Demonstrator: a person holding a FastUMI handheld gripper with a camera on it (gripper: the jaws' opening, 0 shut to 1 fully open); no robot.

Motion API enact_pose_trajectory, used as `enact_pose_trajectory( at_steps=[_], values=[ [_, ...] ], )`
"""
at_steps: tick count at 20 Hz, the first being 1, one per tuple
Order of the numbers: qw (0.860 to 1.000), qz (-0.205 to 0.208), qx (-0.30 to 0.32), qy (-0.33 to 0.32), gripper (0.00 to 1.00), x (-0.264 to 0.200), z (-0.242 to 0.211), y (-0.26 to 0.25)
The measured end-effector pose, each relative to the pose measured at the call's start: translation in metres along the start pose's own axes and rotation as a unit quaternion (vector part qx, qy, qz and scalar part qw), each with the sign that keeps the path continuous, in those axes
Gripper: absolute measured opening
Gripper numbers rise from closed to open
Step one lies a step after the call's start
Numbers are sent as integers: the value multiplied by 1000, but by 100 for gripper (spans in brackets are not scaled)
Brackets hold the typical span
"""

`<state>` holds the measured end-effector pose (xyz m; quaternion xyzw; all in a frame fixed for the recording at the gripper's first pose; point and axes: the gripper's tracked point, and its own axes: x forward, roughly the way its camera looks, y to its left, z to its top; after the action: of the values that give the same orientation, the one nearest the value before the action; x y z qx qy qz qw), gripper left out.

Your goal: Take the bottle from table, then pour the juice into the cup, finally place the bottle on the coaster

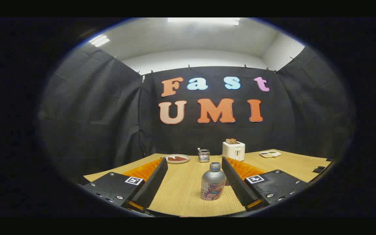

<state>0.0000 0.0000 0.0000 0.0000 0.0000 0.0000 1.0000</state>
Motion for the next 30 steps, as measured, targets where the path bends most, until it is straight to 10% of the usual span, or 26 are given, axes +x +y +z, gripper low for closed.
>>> enact_pose_trajectory(
  at_steps=[7,30],
  values=[
    [999,28,-13,11,98,12,-9,27],
    [989,-78,-3,128,98,20,-73,-43]
  ],
)
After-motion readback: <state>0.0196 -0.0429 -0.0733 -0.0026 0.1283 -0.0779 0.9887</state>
